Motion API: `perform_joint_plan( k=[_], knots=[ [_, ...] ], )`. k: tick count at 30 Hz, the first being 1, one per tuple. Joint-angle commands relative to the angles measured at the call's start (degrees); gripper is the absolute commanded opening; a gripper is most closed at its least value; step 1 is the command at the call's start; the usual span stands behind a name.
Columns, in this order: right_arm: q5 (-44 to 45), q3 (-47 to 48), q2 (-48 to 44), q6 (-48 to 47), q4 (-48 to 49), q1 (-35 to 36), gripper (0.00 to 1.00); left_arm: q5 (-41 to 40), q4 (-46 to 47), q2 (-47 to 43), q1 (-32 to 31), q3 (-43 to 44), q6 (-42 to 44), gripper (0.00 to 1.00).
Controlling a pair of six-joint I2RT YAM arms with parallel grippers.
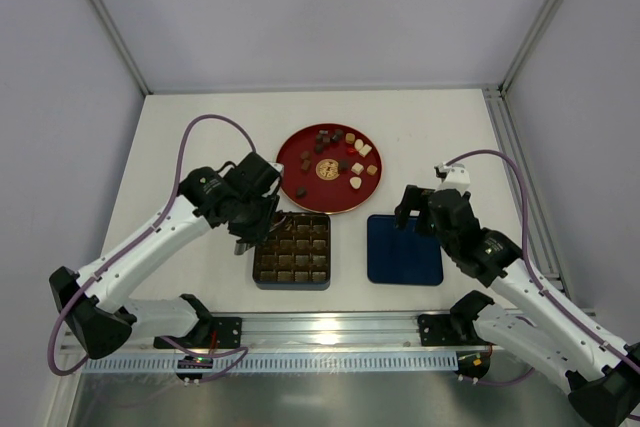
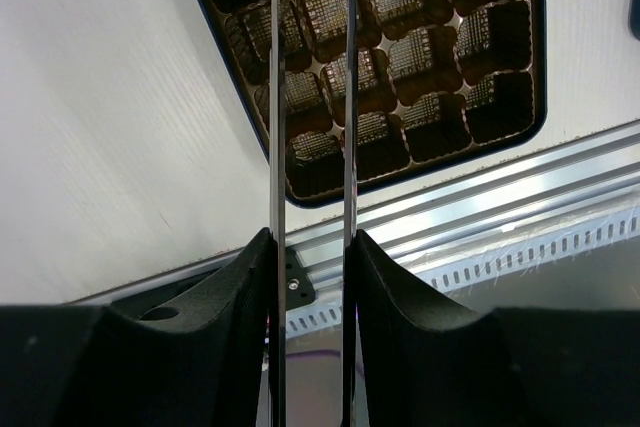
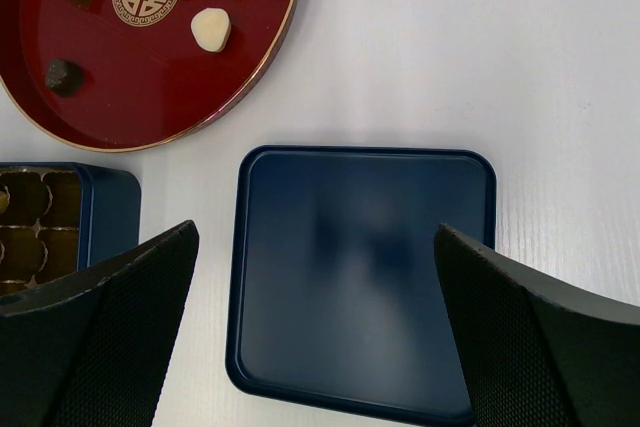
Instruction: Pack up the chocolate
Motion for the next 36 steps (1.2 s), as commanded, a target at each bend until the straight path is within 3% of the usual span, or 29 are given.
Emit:
perform_joint_plan(
  k=[1,8,20,36],
  knots=[
    [1.2,-0.1,-0.8,0.5,1.7,0.2,1.0,-1.0,1.3,0.2,-0.2,0.7,-0.7,0.36],
    [1.2,-0.2,-0.6,0.5,1.7,0.2,1.0,-1.2,1.1,0.3,-0.2,1.2,-0.5,0.37],
    [1.0,-0.3,-0.4,0.4,2.3,0.2,1.0,0.2,-1.7,3.0,-0.2,11.8,-0.1,0.38],
    [0.4,-0.5,-1.6,-0.4,1.3,0.2,1.0,-9.5,3.2,27.7,4.4,30.5,5.5,0.39]
  ],
)
